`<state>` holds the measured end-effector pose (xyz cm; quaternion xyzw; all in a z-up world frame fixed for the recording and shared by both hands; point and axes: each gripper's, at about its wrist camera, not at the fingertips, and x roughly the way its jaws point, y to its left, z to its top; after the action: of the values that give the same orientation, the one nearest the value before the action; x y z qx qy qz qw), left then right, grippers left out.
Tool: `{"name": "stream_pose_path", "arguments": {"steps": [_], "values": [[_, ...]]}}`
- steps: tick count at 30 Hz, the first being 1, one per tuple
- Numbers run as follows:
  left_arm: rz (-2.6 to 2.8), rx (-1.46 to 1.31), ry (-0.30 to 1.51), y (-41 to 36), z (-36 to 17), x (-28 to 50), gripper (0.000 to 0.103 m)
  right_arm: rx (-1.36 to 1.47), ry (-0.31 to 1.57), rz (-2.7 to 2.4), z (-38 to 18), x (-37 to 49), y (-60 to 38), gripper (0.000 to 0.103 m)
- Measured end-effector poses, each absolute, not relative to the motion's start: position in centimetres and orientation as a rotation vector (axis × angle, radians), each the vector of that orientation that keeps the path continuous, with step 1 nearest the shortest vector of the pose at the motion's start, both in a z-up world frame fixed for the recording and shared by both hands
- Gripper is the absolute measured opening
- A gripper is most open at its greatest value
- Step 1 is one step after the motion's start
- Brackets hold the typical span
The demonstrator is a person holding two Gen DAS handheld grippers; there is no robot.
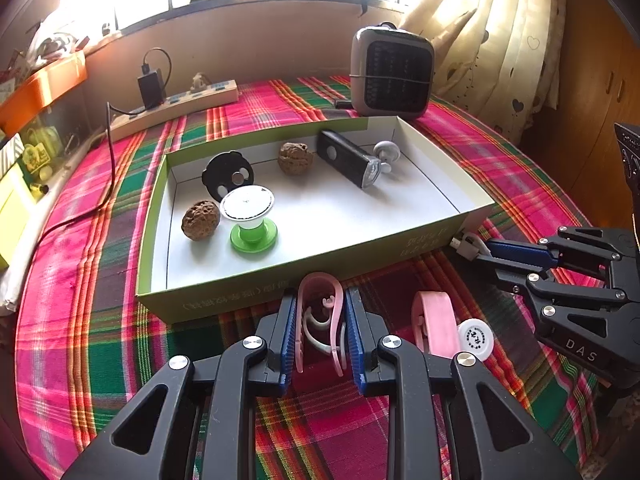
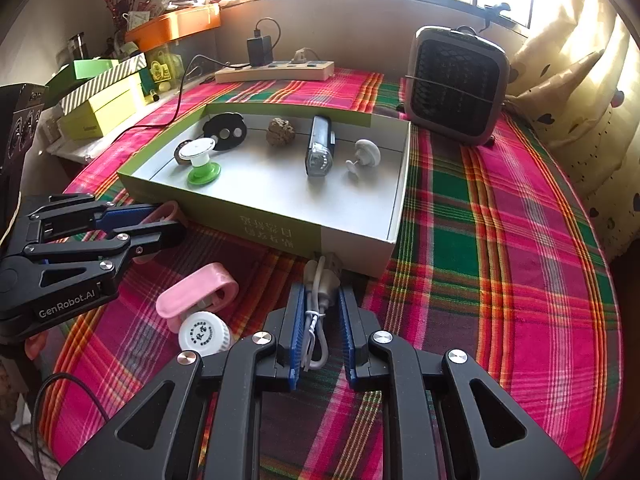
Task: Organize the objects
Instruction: 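Carry the pink clip and the cable toward the white box with both tools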
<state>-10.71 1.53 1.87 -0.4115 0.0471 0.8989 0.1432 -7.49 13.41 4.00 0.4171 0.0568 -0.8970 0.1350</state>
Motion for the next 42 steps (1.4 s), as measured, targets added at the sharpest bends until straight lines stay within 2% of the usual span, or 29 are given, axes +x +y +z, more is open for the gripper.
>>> {"name": "stream_pose_path", "arguments": {"steps": [21, 42], "values": [[2.622, -1.113, 0.079, 1.5, 4.8, -10.7, 0.021, 1.117, 0.133, -2.625, 6.8, -7.1, 13.1, 0.017], [2.618, -1.117, 0.073, 2.7, 5.7, -15.7, 0.021, 1.138, 0.089, -2.647, 8.1, -12.2, 13.2, 0.017]]}}
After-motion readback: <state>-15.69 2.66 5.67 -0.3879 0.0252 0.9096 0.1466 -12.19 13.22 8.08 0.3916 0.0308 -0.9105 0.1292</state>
